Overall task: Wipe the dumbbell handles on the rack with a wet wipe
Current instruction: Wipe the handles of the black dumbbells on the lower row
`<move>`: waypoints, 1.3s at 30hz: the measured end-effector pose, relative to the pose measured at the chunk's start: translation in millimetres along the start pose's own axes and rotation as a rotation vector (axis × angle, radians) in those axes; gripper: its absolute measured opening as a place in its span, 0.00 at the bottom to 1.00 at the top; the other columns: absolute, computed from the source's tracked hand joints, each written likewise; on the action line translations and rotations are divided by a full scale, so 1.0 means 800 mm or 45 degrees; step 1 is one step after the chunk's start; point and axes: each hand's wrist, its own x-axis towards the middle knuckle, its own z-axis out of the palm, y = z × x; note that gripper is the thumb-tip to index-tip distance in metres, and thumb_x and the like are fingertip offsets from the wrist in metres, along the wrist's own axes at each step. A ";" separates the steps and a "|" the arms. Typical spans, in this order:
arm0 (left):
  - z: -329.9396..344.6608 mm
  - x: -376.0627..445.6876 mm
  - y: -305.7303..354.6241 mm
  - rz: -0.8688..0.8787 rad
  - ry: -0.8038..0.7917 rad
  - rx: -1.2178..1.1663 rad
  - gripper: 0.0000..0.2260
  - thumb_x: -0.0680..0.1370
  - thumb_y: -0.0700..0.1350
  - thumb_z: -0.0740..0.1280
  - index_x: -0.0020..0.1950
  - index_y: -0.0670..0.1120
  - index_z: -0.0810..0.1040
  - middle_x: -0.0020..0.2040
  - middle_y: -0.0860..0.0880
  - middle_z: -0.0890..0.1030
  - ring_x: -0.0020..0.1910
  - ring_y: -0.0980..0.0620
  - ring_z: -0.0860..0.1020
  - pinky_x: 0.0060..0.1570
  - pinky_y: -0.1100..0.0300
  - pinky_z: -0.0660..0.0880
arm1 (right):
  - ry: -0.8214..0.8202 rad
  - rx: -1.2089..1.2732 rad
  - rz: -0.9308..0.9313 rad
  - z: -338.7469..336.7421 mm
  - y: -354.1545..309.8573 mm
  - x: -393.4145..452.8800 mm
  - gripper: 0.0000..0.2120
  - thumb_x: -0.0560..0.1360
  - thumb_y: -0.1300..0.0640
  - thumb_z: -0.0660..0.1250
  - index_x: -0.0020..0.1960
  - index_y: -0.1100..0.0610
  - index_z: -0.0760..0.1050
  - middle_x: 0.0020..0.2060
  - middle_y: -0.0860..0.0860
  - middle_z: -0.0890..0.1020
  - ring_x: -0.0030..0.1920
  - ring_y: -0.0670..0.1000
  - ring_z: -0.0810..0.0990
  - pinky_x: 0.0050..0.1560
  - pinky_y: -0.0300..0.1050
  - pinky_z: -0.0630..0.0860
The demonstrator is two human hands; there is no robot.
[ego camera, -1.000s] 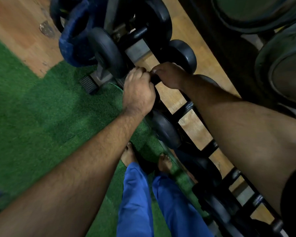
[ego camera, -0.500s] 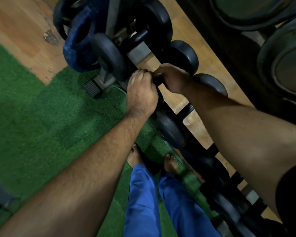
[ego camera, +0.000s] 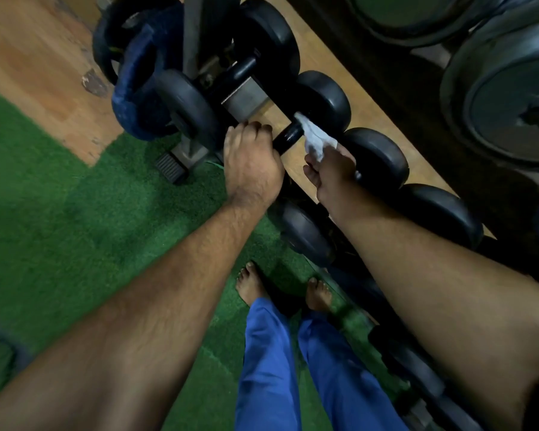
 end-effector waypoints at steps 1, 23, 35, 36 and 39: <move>-0.001 0.003 0.000 0.007 -0.016 0.005 0.18 0.75 0.41 0.63 0.64 0.41 0.77 0.61 0.40 0.78 0.67 0.41 0.72 0.76 0.47 0.57 | 0.049 0.139 0.118 0.000 -0.002 0.005 0.13 0.84 0.58 0.56 0.66 0.57 0.73 0.56 0.58 0.81 0.39 0.50 0.82 0.32 0.41 0.81; 0.031 0.010 0.000 -0.072 0.106 -0.085 0.16 0.72 0.43 0.56 0.47 0.42 0.82 0.46 0.42 0.81 0.54 0.42 0.77 0.67 0.45 0.68 | -0.244 -0.177 0.282 0.038 -0.045 0.023 0.09 0.83 0.62 0.53 0.53 0.53 0.70 0.37 0.50 0.72 0.34 0.45 0.72 0.22 0.38 0.72; 0.028 0.009 -0.002 -0.090 0.032 -0.118 0.16 0.72 0.44 0.55 0.46 0.42 0.81 0.46 0.42 0.80 0.54 0.41 0.77 0.67 0.45 0.67 | -0.266 -0.236 0.421 0.035 -0.019 0.008 0.17 0.82 0.60 0.55 0.34 0.54 0.67 0.22 0.48 0.68 0.15 0.42 0.60 0.17 0.32 0.53; 0.028 0.009 -0.002 -0.089 0.032 -0.128 0.16 0.72 0.44 0.55 0.46 0.41 0.82 0.46 0.41 0.81 0.54 0.41 0.77 0.66 0.44 0.68 | -0.221 -0.102 0.441 0.037 -0.017 0.014 0.16 0.81 0.60 0.54 0.34 0.54 0.67 0.22 0.48 0.67 0.17 0.43 0.60 0.18 0.33 0.53; 0.029 0.009 -0.003 -0.067 0.047 -0.125 0.13 0.72 0.41 0.58 0.46 0.41 0.82 0.46 0.40 0.80 0.53 0.39 0.76 0.66 0.44 0.69 | -0.176 0.164 0.428 0.042 -0.004 0.037 0.16 0.81 0.57 0.52 0.36 0.53 0.68 0.21 0.47 0.65 0.17 0.44 0.60 0.19 0.33 0.52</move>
